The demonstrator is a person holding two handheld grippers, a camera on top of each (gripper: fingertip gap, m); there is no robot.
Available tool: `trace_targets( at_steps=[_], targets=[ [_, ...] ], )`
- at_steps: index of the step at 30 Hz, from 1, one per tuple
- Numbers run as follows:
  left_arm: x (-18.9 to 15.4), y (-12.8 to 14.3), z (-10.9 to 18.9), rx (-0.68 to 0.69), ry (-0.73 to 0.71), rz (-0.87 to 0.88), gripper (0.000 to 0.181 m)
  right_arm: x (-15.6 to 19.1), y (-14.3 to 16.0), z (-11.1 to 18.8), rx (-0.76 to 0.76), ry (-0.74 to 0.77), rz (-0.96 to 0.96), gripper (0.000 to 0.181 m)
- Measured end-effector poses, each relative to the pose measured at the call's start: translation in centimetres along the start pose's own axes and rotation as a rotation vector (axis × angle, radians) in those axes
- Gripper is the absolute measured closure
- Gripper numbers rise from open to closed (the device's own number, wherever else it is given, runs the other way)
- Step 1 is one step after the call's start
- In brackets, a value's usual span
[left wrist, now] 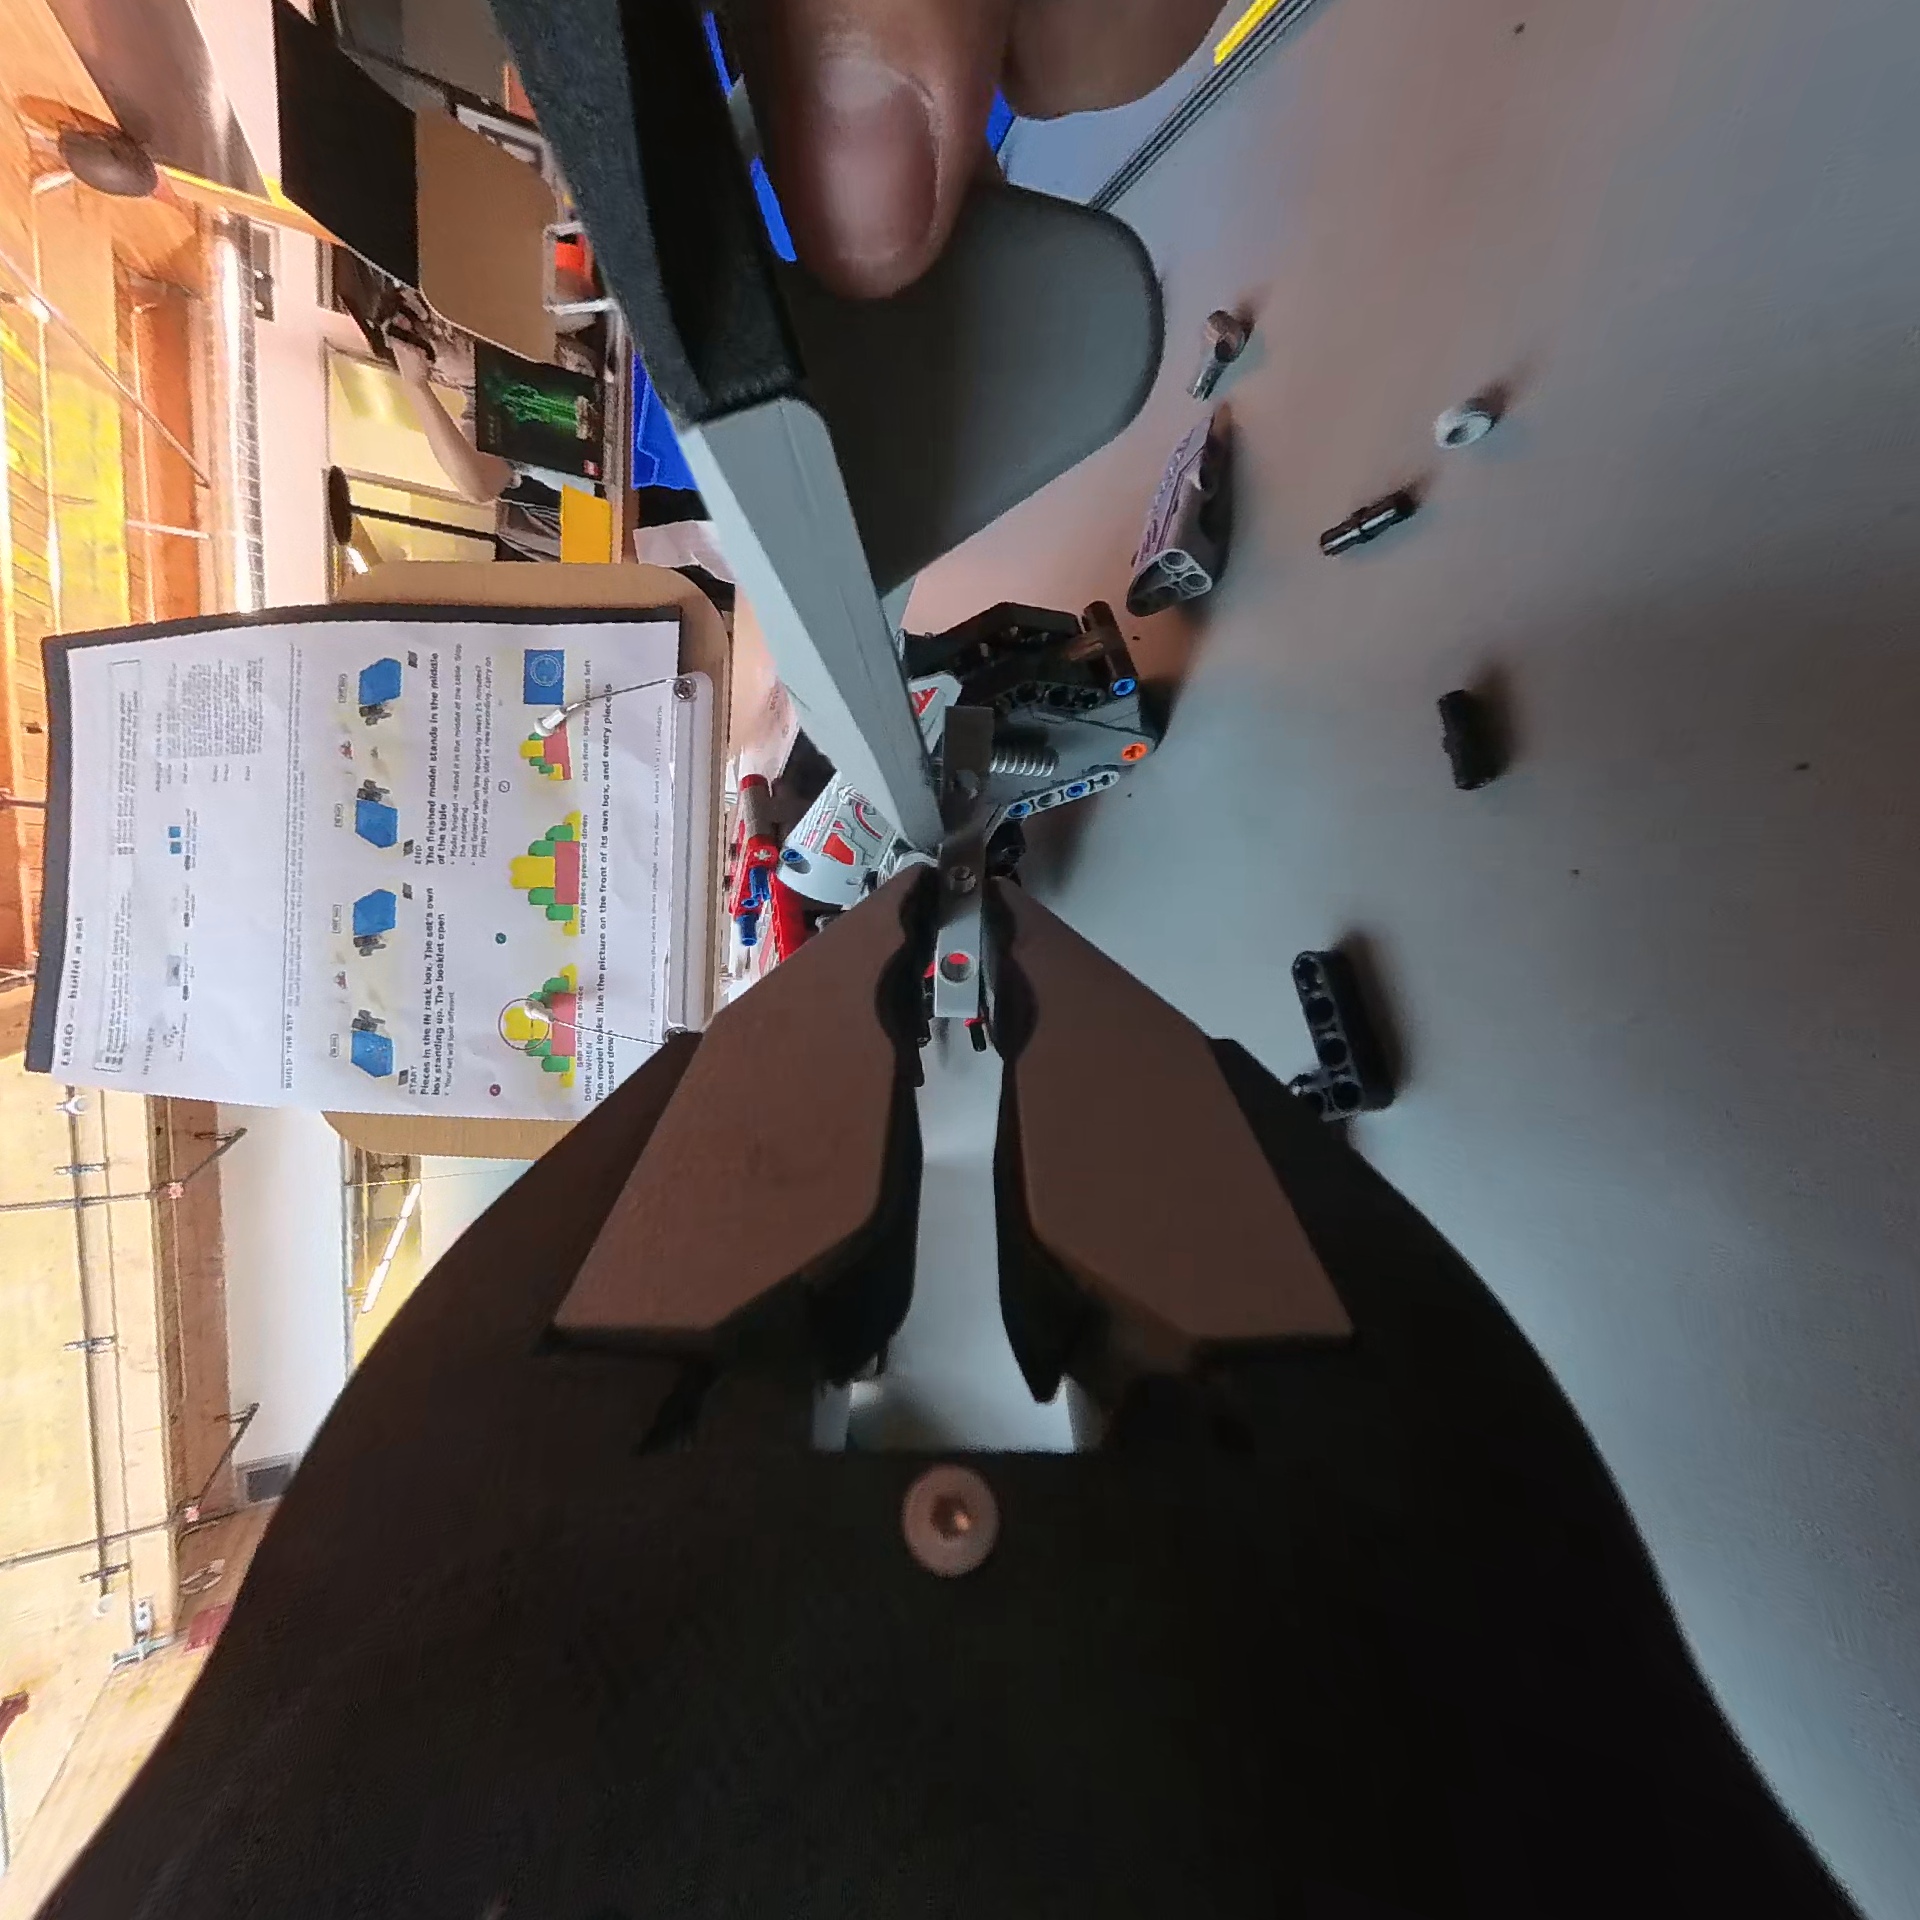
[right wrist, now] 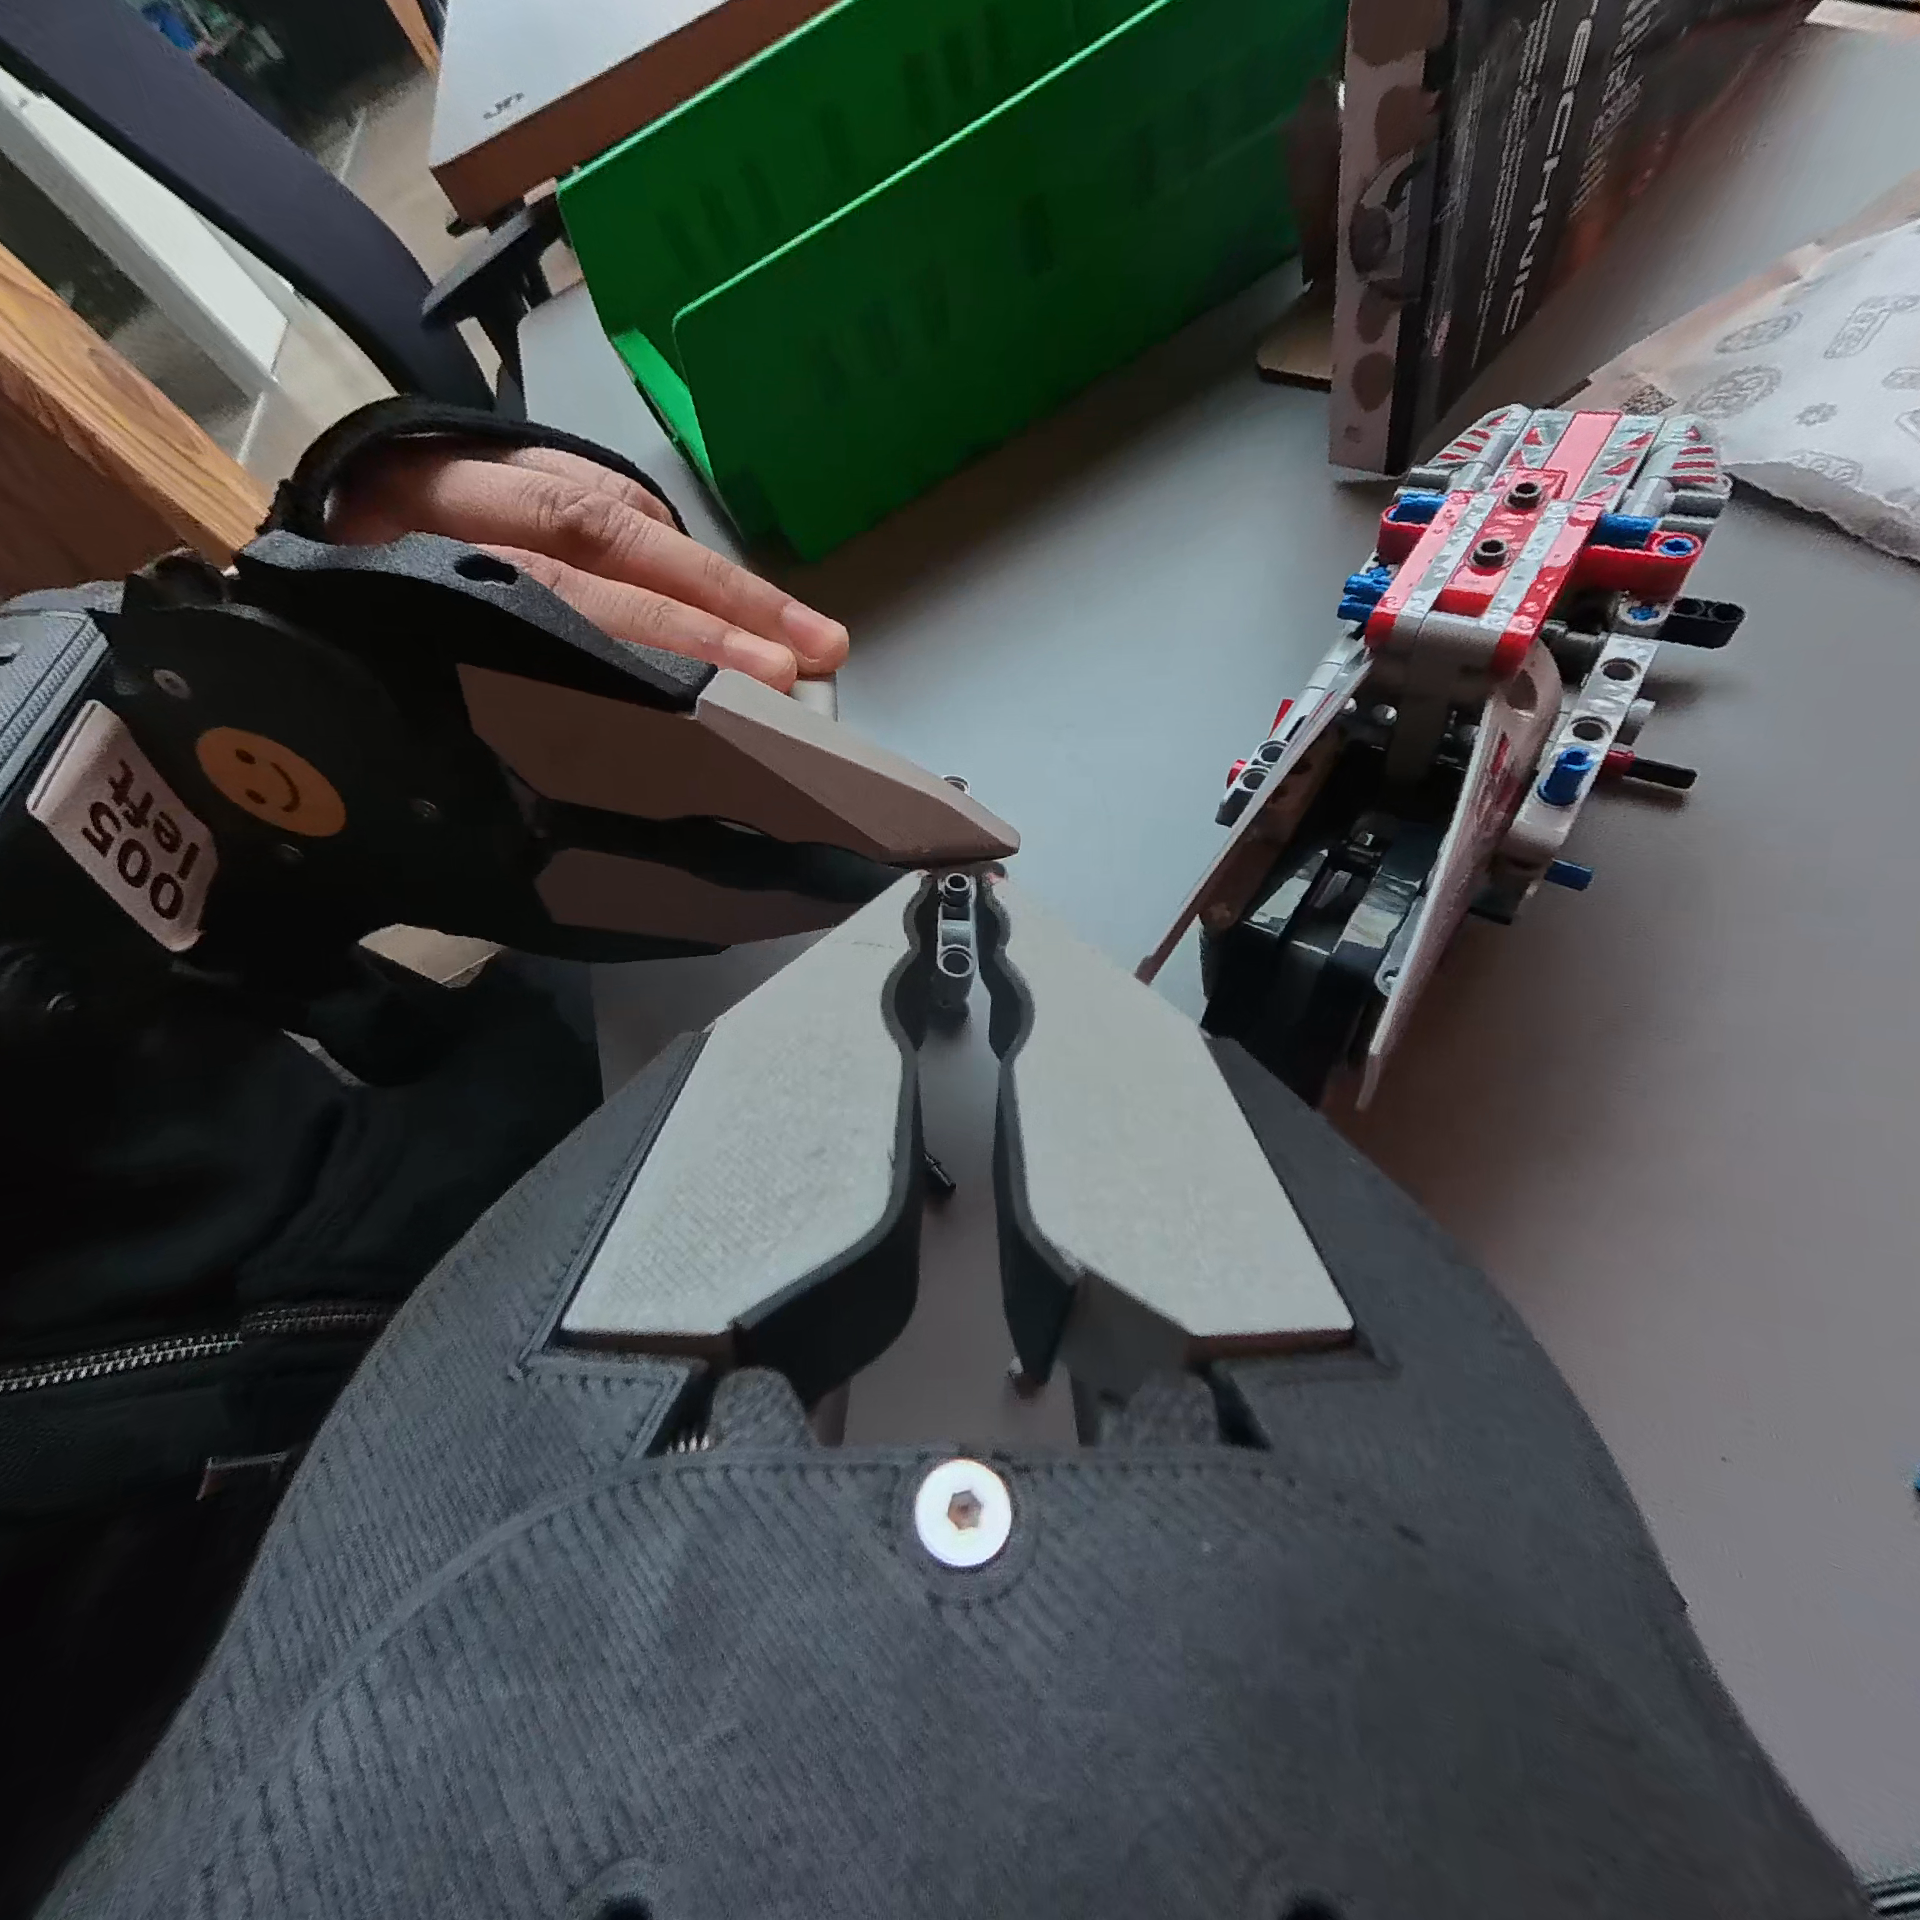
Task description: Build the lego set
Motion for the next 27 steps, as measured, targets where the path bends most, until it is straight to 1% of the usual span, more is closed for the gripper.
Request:
trace_targets(
  at_steps=[7, 12, 16, 21, 27],
  targets=[
    [-0.47, -0.16, -0.17, 0.014, 0.011, -0.033, 0.177, -0.20, 0.37, -0.08, 0.026, -0.014, 0.018, 0.179],
    [-0.81, -0.08, -0.37, 0.022, 0.035, -0.011, 0.176, -0.16, 0.70, -0.24, 0.053, 0.010, 0.069, 0.181],
    [-0.66, 0.07, -0.35, 0.018, 0.043, 0.026, 0.176, 0.04, 0.70, -0.34, 0.042, 0.034, 0.117, 0.181],
    [-0.21, 0.42, -0.36, 0.026, 0.055, 0.100, 0.176, 0.17, 0.74, -0.65, -0.007, 0.079, 0.151, 0.181],
    [0.07, 0.62, -0.33, 0.031, 0.057, 0.143, 0.175, -0.01, 0.80, -0.83, -0.056, 0.090, 0.117, 0.181]
  ],
)
Point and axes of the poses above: each gripper's, where its closed fingertips meet, z back along the fingers, y out of its underside, x = y × z across the jaws, the point moved 9 cm from there along z, back along the fingers, and after that the axes turned 10 degrees about -x, right-handed, at the moved point
